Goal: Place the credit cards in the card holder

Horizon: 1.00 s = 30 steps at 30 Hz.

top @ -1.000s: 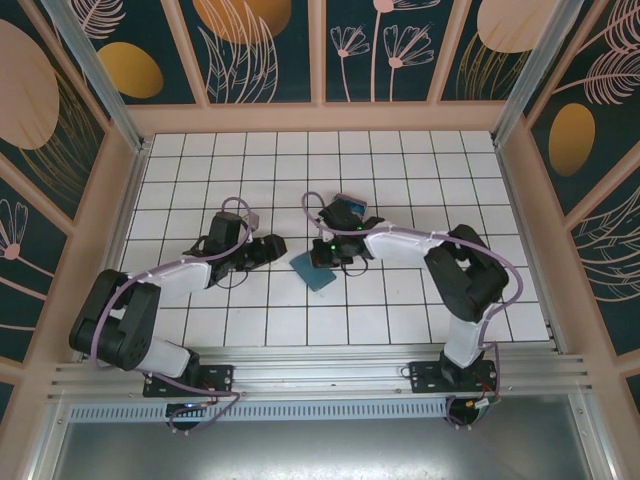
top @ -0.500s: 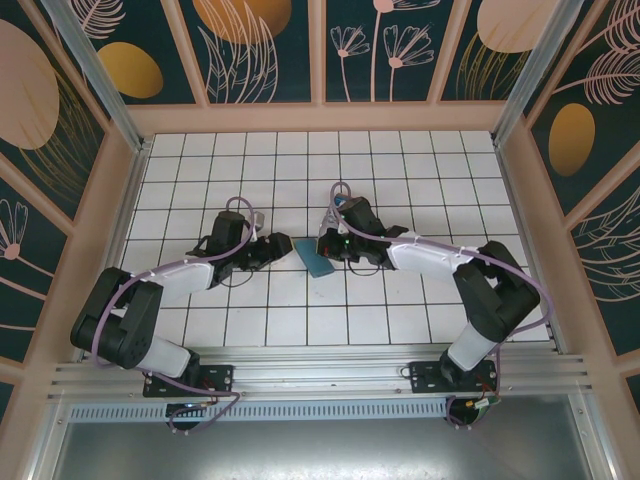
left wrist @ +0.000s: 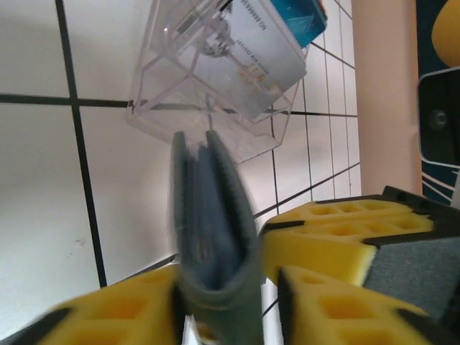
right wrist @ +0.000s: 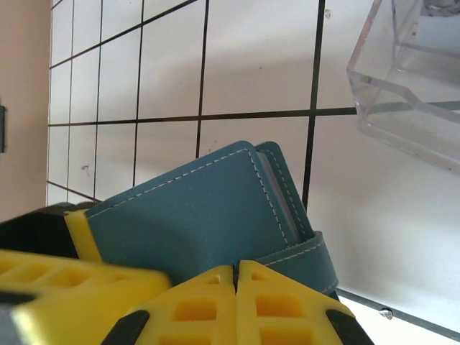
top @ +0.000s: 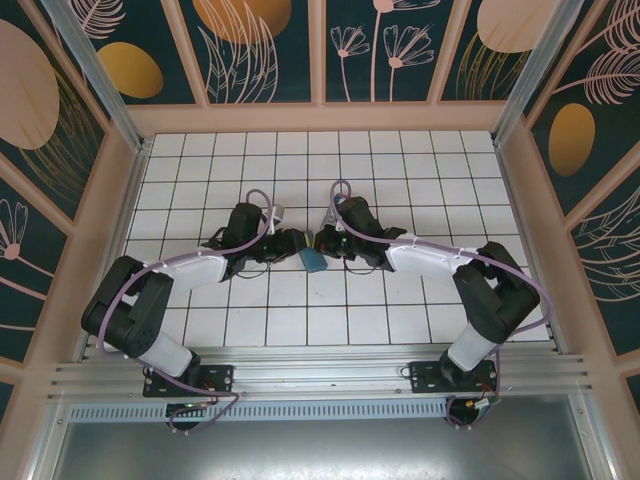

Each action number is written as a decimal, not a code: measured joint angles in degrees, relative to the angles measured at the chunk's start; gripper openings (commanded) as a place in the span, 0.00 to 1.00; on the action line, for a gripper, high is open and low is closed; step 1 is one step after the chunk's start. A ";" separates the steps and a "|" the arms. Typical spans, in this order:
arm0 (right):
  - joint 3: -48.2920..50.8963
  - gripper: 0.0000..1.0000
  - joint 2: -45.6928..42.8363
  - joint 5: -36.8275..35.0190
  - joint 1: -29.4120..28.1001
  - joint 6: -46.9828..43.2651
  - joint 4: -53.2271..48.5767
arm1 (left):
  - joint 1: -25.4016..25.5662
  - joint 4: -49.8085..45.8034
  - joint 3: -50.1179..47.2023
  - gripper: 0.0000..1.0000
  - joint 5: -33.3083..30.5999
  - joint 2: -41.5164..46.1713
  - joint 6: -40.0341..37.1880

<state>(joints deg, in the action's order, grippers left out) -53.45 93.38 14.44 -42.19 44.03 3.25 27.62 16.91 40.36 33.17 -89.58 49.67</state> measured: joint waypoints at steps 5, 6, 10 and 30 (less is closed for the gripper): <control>0.81 0.00 -0.02 -0.28 0.15 0.04 1.11 | 0.09 -0.09 0.00 0.02 -0.37 -0.22 -0.11; 1.20 0.00 -0.09 -0.26 0.26 0.07 1.49 | 0.11 -0.26 0.00 0.00 -0.48 -0.22 -0.28; 4.24 0.00 -2.43 0.42 0.96 0.44 2.95 | 0.52 -1.66 0.42 0.00 -0.74 -0.22 -1.62; 11.52 0.47 -12.28 -1.31 6.82 -0.74 -0.74 | 0.46 -5.84 4.87 0.00 1.51 1.64 -6.21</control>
<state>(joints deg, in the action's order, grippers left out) -41.93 81.10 13.13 -35.38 43.29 2.50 28.08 11.07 45.23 34.68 -87.94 43.46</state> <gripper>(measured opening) 0.424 0.107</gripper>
